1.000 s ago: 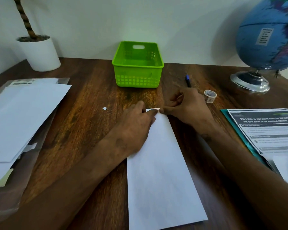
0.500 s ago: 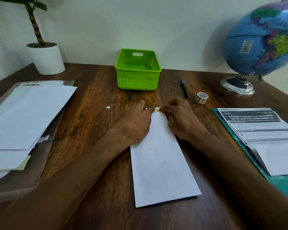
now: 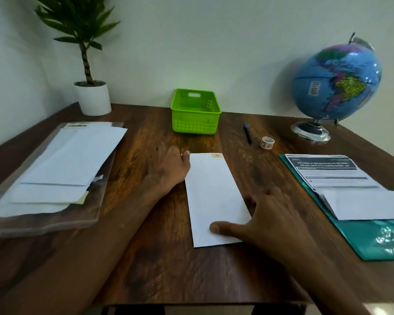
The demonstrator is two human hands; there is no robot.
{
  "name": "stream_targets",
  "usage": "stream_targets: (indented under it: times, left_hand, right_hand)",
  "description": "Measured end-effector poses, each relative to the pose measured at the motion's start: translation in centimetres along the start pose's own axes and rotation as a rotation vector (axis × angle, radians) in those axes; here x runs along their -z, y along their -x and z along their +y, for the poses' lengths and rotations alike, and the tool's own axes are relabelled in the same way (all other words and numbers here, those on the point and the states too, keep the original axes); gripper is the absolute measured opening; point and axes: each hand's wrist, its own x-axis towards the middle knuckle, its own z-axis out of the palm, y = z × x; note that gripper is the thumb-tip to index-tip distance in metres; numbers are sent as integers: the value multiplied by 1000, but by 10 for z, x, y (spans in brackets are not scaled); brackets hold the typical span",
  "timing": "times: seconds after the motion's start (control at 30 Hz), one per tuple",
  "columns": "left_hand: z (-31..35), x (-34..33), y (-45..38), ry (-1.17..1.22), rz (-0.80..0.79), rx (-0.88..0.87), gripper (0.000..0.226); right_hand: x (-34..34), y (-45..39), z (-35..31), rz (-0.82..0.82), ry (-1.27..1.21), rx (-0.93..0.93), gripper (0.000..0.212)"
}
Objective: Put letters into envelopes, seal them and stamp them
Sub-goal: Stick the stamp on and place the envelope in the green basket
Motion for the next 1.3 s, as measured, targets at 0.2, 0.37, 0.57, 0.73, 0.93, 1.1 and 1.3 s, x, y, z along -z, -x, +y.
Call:
stream_targets:
  times: [0.2, 0.37, 0.57, 0.73, 0.93, 1.1, 1.3]
  left_hand:
    - [8, 25, 27, 563, -110, 179, 47]
    - [24, 48, 52, 1348, -288, 501, 70]
    - [29, 65, 57, 1608, -380, 710, 48]
    - [21, 46, 65, 1166, -440, 450, 21]
    - [13, 30, 57, 1141, -404, 334, 37]
    - [10, 44, 39, 1290, -367, 352, 48]
    - [13, 69, 9, 1335, -323, 317, 49]
  right_hand:
    - [-6, 19, -4, 26, -122, -7, 112]
    - [-11, 11, -9, 18, -201, 26, 97]
    - [-25, 8, -12, 88, -296, 34, 85]
    - [-29, 10, -7, 117, -344, 66, 78]
    - [-14, 1, 6, 143, -639, 46, 64]
    - [16, -28, 20, 15, -836, -57, 37]
    - [39, -57, 15, -300, -1183, -113, 40]
